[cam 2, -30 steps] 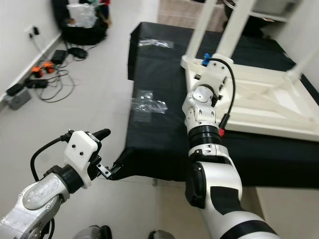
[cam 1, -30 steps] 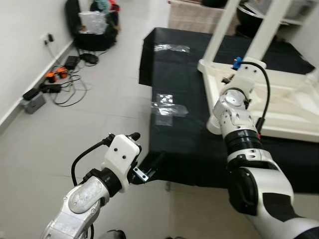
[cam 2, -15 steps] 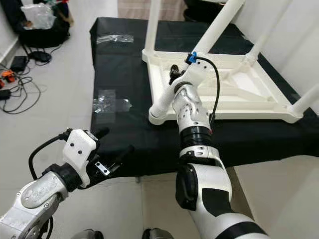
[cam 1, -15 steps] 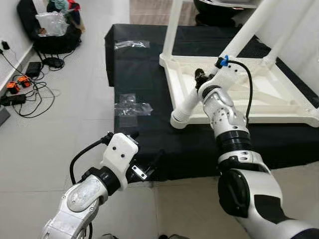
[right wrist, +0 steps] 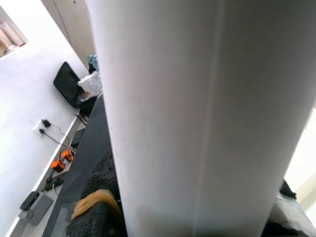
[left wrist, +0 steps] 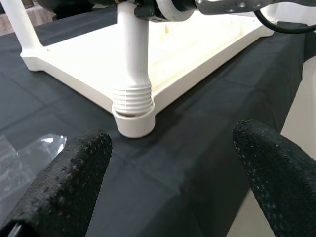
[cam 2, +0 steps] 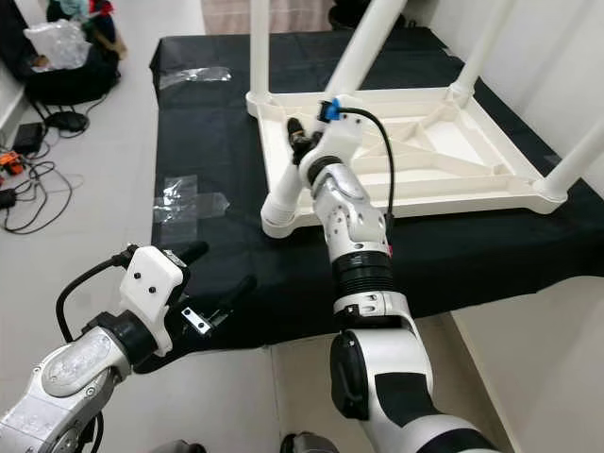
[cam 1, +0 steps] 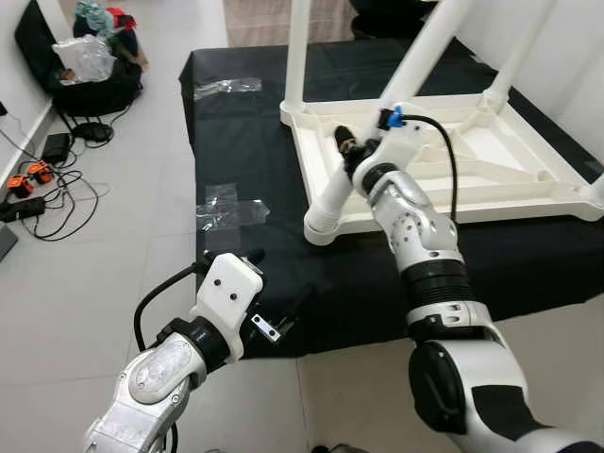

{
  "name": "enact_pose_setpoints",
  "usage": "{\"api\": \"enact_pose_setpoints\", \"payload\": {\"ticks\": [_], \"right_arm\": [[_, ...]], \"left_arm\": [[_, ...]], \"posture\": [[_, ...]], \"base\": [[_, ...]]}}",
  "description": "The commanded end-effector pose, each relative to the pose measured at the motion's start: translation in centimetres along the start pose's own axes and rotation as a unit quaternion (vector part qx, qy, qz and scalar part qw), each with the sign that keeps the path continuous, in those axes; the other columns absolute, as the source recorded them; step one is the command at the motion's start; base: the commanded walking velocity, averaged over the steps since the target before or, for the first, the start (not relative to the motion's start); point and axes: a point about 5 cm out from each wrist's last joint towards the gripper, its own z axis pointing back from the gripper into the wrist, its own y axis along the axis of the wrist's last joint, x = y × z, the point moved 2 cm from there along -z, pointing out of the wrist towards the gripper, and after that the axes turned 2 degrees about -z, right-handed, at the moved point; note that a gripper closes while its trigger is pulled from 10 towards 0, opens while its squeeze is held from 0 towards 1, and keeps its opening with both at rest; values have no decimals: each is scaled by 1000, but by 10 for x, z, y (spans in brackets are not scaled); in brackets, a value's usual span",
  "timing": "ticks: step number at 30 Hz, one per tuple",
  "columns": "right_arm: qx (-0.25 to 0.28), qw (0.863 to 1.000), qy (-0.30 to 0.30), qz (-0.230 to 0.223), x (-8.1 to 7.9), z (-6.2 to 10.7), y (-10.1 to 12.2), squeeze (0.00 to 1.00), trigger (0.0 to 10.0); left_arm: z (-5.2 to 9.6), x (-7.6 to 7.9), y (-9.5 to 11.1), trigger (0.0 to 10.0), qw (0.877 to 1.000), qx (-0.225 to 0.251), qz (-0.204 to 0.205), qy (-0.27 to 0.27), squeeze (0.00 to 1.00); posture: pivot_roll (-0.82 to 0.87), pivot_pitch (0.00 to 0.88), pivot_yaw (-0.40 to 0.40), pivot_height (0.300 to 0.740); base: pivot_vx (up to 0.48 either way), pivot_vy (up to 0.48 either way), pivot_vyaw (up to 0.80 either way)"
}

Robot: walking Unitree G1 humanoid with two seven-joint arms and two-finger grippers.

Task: Building children table

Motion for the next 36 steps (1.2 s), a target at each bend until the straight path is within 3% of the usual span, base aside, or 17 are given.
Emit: {"api": "enact_pose_setpoints", "payload": {"ticks": [1, 10, 11, 12, 13, 14, 15, 16, 17, 18, 19, 21, 31, 36], "right_arm": [[-256, 966, -13, -22, 5, 24, -122, 0, 10000], [-264, 962, 56, -50, -26, 32, -120, 0, 10000], [-199, 977, 60, -39, -29, 24, -97, 0, 10000], [-199, 977, 60, -39, -29, 24, -97, 0, 10000], [-113, 992, 54, -19, -28, 17, -68, 0, 10000], [-43, 998, 48, 2, -27, 13, -42, 0, 10000], [-43, 998, 48, 2, -27, 13, -42, 0, 10000], [17, 998, 58, 7, -31, 12, -15, 0, 10000], [17, 998, 58, 7, -31, 12, -15, 0, 10000], [57, 996, 70, 17, -35, 11, 5, 0, 10000], [57, 996, 70, 17, -35, 11, 5, 0, 10000], [117, 988, 94, 26, -43, 15, 36, 0, 10000], [156, 979, 125, 36, -51, 23, 57, 0, 10000], [180, 968, 172, 43, -59, 37, 68, 0, 10000]], "left_arm": [[-1, 1, -4, 10000, 1000, -8, -3, -5, 0], [-2, 1, -4, 10000, 1000, -6, -3, -4, 0], [-2, 1, -4, 10000, 1000, -5, -4, -2, 0], [-2, 1, -4, 10000, 1000, -5, -4, -2, 0], [-3, -1, -3, 10000, 1000, -4, -5, 5, 0], [-4, -3, -2, 10000, 1000, -1, -6, 11, 0], [-4, -3, -2, 10000, 1000, -1, -6, 11, 0], [-6, -6, 0, 10000, 1000, 2, -12, 21, 0], [-6, -6, 0, 10000, 1000, 2, -12, 21, 0], [-8, -10, 1, 10000, 999, 4, -13, 32, 0], [-8, -10, 1, 10000, 999, 4, -13, 32, 0], [-12, -16, 3, 10000, 999, 4, -20, 50, 0], [-14, -29, 0, 10000, 997, -7, -19, 79, 0], [-18, -41, 4, 10000, 994, -7, -45, 98, 0]], "posture": [[95, 158, -54, 740], [92, 159, -57, 740], [93, 159, -57, 740], [93, 159, -57, 740], [94, 158, -57, 740], [94, 159, -57, 740], [94, 159, -57, 740], [94, 159, -57, 740], [94, 159, -57, 740], [88, 152, -58, 740], [88, 152, -58, 740], [86, 147, -56, 740], [85, 136, -61, 740], [81, 121, -62, 740]], "base": [[0, 0, 0], [0, 0, 0], [0, 0, 0], [0, 0, 0], [0, 0, 0], [0, 0, 0], [0, 0, 0], [0, 0, 0], [0, 0, 0], [0, 0, 0], [0, 0, 0], [0, 0, 0], [0, 0, 0], [0, 0, 0]]}}
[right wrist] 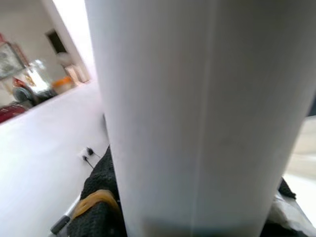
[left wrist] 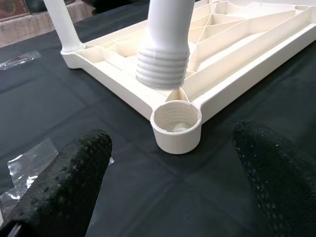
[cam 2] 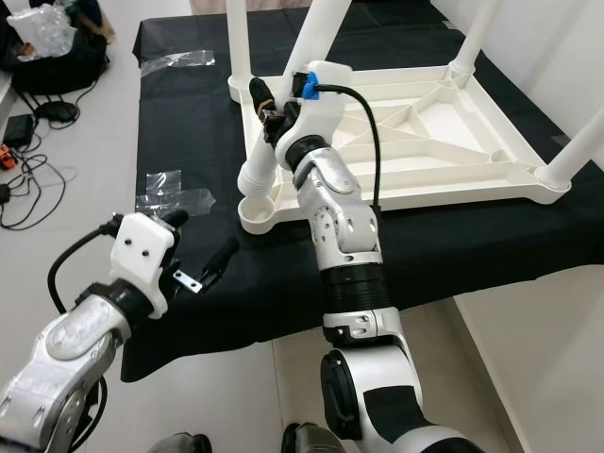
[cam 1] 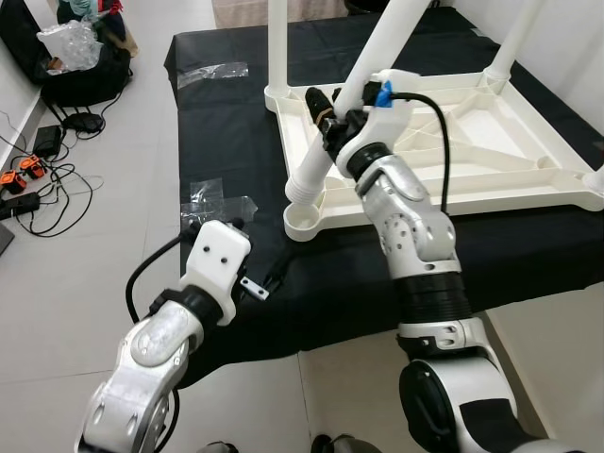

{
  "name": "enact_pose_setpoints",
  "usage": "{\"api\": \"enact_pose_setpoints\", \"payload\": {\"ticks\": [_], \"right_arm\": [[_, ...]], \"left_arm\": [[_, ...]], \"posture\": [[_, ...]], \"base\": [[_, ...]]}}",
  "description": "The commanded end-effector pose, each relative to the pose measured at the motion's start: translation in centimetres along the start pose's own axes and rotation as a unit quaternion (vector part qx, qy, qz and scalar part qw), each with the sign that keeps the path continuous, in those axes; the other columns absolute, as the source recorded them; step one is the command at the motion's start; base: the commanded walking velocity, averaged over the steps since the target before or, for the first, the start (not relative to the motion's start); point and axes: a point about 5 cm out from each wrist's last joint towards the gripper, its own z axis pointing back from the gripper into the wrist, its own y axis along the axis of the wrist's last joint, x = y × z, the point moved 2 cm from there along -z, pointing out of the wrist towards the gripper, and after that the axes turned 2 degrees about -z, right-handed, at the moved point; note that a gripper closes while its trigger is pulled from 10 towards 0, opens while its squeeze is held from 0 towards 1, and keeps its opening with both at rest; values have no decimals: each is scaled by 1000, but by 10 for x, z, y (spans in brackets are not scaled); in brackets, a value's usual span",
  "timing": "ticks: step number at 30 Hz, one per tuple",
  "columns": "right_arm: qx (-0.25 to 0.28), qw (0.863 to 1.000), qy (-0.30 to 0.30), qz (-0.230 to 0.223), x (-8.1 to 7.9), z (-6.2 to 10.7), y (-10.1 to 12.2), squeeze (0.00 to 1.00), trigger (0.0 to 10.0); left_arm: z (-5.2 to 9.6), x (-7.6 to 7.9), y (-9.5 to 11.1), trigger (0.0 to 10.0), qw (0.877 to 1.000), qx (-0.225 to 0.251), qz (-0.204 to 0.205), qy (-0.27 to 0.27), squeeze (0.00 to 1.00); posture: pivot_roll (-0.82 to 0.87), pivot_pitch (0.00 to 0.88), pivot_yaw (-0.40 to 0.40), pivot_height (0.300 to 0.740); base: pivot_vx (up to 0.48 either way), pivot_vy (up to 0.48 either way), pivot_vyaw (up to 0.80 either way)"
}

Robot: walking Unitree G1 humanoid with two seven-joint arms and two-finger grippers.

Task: Building children table

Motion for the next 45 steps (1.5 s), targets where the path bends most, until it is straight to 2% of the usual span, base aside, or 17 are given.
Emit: {"api": "enact_pose_setpoints", "payload": {"ticks": [1, 2, 3, 4, 6, 10, 11, 12, 15, 17, 18, 23, 29, 44, 45], "right_arm": [[12, 1000, 24, 1, -8, 1, 7, 0, 10000], [12, 1000, 24, 1, -8, 1, 7, 0, 10000], [25, 998, 52, 1, -14, 6, 13, 0, 10000], [25, 998, 52, 1, -14, 6, 13, 0, 10000], [30, 994, 107, 0, -27, 18, 17, 0, 10000], [28, 992, 123, -1, -31, 21, 16, 0, 10000], [22, 991, 134, -3, -34, 24, 14, 0, 10000], [16, 990, 143, -5, -36, 25, 12, 0, 10000], [16, 990, 143, -5, -36, 25, 12, 0, 10000], [6, 987, 157, -13, -41, 28, 7, 0, 10000], [6, 987, 157, -13, -41, 28, 7, 0, 10000], [-5, 985, 170, -27, -49, 33, 1, 0, 10000], [-11, 983, 178, -31, -54, 36, 0, 0, 10000], [-34, 981, 190, -31, -58, 44, -8, 0, 10000], [-35, 980, 191, -31, -57, 44, -9, 0, 10000]], "left_arm": [[1, -4, -4, 10000, 1000, -11, -8, 9, 0], [1, -4, -4, 10000, 1000, -11, -8, 9, 0], [-3, -9, -2, 10000, 1000, -7, -16, 13, 1000], [-3, -9, -2, 10000, 1000, -7, -16, 13, 1000], [-15, -14, -3, 10000, 999, -10, -44, 3, 1000], [-20, -15, -4, 10000, 998, -12, -56, -1, 1000], [-27, -16, -6, 10000, 998, -16, -64, -9, 0], [-33, -16, -7, 10000, 997, -19, -69, -18, 0], [-33, -16, -7, 10000, 997, -19, -69, -18, 0], [-44, -12, -8, 10000, 997, -18, -72, -36, 0], [-44, -12, -8, 10000, 997, -18, -72, -36, 0], [-58, 12, -6, 10000, 992, -2, -80, -96, 0], [-62, 19, -5, 10000, 990, 7, -93, -106, 0], [-68, 12, -5, 10000, 989, 19, -112, -90, 0], [-69, 11, -3, 4745, 989, 29, -113, -86, 0]], "posture": [[81, 121, -62, 740], [81, 121, -62, 740], [74, 113, -61, 740], [74, 113, -61, 740], [69, 105, -57, 740], [66, 103, -57, 740], [66, 96, -56, 740], [66, 96, -56, 740], [66, 96, -56, 740], [63, 93, -54, 740], [63, 93, -54, 740], [61, 88, -52, 740], [58, 83, -51, 740], [58, 72, -50, 740], [58, 72, -50, 740]], "base": [[0, 0, 0], [0, 0, 0], [0, 0, 0], [0, 0, 0], [0, 0, 0], [0, 0, 0], [0, 0, 0], [0, 0, 0], [0, 0, 0], [0, 0, 0], [0, 0, 0], [0, 0, 0], [0, 0, 0], [0, 0, 0], [0, 0, 0]]}}
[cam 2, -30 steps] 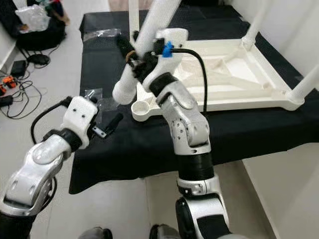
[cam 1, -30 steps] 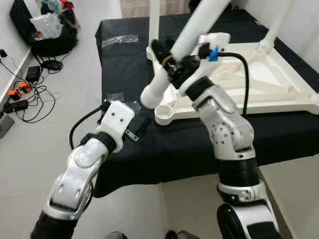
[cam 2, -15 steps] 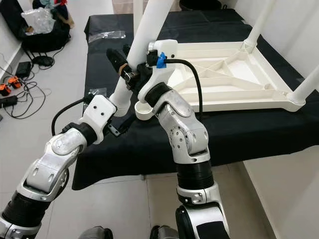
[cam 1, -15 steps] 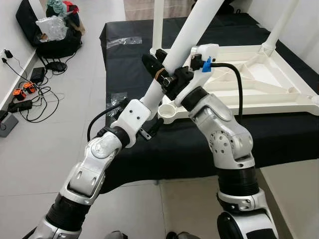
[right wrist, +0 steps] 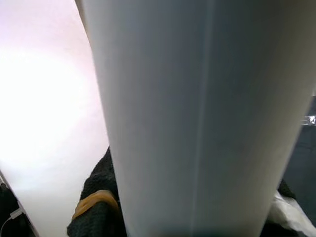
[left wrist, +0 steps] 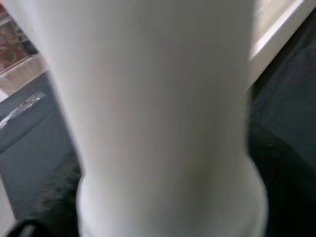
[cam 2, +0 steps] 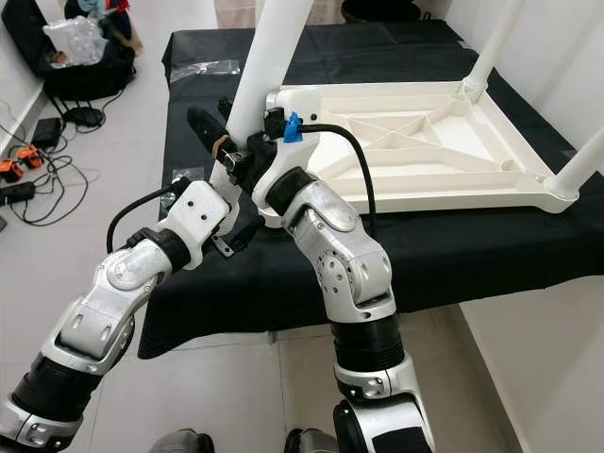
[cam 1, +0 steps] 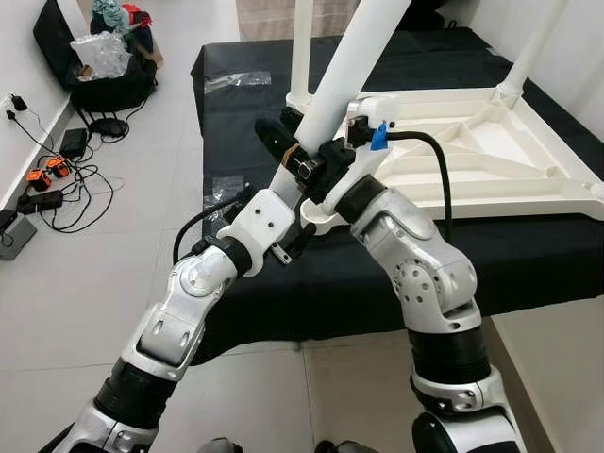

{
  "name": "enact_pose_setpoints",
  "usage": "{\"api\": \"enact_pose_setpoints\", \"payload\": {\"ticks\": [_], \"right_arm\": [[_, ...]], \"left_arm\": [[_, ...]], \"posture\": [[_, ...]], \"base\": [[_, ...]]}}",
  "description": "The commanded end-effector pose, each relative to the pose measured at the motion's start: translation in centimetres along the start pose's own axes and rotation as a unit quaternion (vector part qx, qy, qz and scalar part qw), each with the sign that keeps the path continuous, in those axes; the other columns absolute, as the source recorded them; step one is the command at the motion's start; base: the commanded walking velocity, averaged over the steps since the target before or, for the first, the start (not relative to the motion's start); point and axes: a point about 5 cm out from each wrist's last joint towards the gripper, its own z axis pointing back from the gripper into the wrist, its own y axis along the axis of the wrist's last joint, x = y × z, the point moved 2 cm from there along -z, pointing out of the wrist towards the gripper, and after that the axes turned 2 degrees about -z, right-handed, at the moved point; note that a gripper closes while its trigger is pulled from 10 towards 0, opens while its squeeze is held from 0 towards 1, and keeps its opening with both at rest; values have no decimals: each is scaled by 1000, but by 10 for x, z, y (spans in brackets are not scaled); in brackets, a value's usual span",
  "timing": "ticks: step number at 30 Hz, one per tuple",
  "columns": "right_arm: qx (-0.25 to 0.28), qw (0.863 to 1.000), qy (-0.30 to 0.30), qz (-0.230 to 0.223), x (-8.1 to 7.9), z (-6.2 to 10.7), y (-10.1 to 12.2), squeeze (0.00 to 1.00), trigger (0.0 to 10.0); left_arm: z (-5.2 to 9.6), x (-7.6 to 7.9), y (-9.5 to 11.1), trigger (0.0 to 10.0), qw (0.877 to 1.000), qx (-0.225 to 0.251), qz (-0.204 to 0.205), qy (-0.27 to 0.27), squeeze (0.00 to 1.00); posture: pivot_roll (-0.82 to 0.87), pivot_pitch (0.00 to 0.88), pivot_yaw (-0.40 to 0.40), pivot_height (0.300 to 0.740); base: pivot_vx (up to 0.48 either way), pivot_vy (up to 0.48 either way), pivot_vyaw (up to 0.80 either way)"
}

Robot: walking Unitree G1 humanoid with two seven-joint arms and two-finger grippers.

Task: Building children table

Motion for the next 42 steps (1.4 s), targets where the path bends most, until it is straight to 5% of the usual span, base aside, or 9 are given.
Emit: {"api": "enact_pose_setpoints", "payload": {"ticks": [1, 2, 9, 10, 11, 12, 17, 21, 42], "right_arm": [[7, 1000, 21, -2, -9, 0, 3, 0, 10000], [6, 1000, 20, -2, -8, 1, 2, 0, 10000], [4, 1000, 8, -1, -3, 1, 1, 0, 10000], [1, 1000, -1, 1, 2, 2, 0, 0, 10000], [-2, 1000, -6, 0, 5, 2, -1, 0, 10000], [1, 1000, -9, 5, 8, 3, 0, 1000, 10000], [-8, 1000, 8, 17, 17, 4, -1, 1000, 10000], [-24, 999, 47, 7, 25, 8, -1, 0, 10000], [-16, 970, 191, -146, 20, 24, 2, 0, 10000]], "left_arm": [[-2, 2, 3, 4745, 1000, 11, -5, -4, 0], [-3, 2, 4, 0, 1000, 16, -8, -7, 0], [-3, 4, 6, 0, 1000, 18, -13, -9, 0], [-2, 7, 6, 10000, 1000, 14, -3, -20, 0], [-2, 9, 7, 10000, 1000, 14, 4, -27, 0], [-1, 10, 9, 10000, 999, 17, 10, -32, 0], [7, 9, 11, 10000, 999, 19, 24, -43, 0], [22, 13, 4, 10000, 997, 13, 20, -77, 0], [35, 26, 9, 10000, 993, 11, 56, -106, 0]], "posture": [[58, 72, -50, 740], [56, 72, -49, 740], [57, 77, -50, 740], [58, 78, -50, 740], [58, 77, -49, 740], [58, 77, -49, 740], [65, 81, -45, 740], [65, 81, -45, 740], [74, 91, -42, 740]], "base": [[0, 0, 0], [0, 0, 0], [0, 0, 0], [0, 0, 0], [0, 0, 0], [0, 0, 0], [0, 0, 0], [0, 0, 0], [0, 0, 0]]}}
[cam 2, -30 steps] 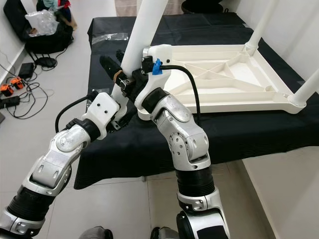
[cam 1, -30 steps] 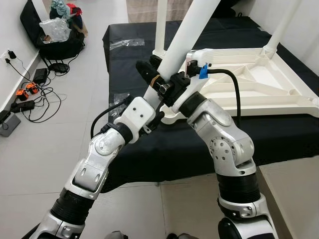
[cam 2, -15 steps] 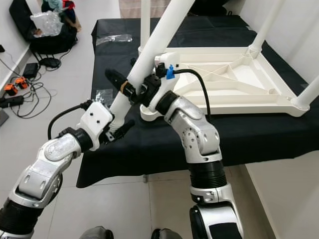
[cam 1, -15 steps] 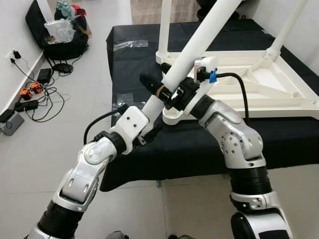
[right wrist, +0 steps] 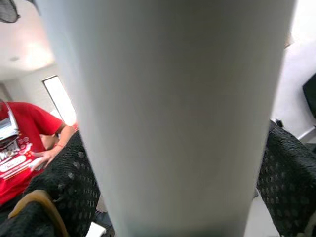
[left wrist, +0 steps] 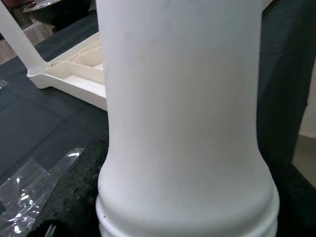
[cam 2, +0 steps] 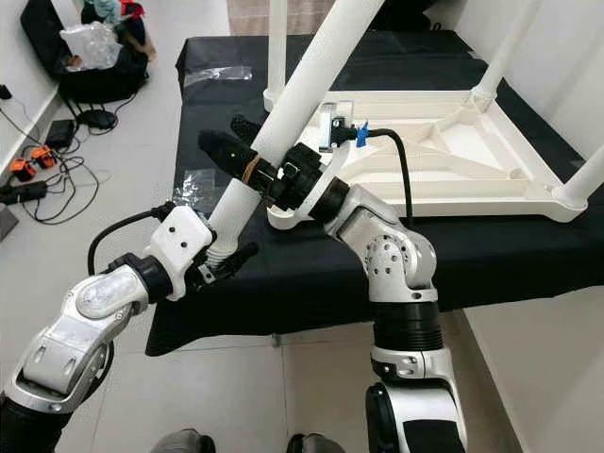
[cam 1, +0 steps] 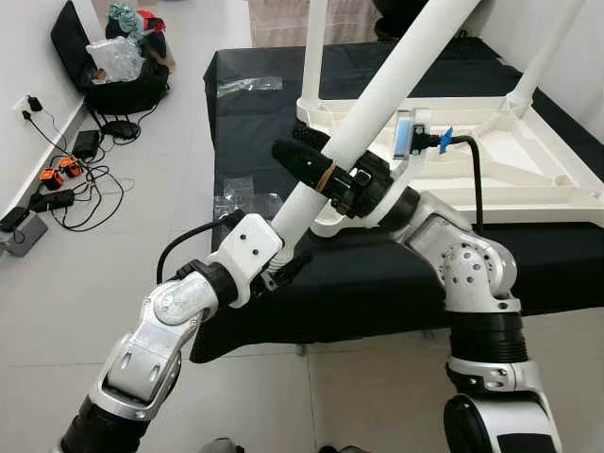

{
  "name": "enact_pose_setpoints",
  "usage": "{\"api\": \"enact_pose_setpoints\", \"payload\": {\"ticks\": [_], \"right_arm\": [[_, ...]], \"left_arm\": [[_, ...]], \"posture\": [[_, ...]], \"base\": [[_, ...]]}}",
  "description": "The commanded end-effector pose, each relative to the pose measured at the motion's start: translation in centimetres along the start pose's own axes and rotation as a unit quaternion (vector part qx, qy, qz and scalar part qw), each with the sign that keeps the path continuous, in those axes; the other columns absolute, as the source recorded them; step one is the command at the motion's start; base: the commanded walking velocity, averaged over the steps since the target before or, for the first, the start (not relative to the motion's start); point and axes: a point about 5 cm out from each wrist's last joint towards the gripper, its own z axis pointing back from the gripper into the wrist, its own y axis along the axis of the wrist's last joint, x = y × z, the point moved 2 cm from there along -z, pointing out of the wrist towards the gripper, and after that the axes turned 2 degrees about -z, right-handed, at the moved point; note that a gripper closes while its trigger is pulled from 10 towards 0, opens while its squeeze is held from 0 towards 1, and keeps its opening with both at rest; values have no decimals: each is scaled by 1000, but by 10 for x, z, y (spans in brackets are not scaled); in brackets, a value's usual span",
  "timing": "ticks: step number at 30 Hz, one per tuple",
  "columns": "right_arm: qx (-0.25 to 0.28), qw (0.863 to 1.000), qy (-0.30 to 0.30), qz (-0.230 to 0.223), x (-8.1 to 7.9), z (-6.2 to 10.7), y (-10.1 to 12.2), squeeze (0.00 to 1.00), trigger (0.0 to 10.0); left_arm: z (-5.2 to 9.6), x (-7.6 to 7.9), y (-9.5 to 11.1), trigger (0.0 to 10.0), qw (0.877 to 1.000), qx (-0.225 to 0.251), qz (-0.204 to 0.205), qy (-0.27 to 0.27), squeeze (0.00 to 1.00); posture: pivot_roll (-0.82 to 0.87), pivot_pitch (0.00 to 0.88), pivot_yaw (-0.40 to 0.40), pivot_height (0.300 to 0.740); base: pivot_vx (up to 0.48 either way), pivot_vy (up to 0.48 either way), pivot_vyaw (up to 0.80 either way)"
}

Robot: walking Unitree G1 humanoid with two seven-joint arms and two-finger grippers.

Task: Building children table

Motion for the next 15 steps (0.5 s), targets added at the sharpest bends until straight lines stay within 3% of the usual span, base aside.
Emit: {"api": "enact_pose_setpoints", "payload": {"ticks": [1, 15], "right_arm": [[-5, 1000, 25, -3, -6, -7, -3, 0, 10000], [-10, 998, 55, -3, -9, -10, -6, 0, 10000]], "left_arm": [[-3, 11, 6, 10000, 1000, 12, 15, -22, 0], [-3, 22, 12, 10000, 998, 21, 37, -49, 0]], "posture": [[75, 91, -44, 740], [74, 91, -43, 740]], "base": [[0, 0, 0], [0, 0, 0]]}}
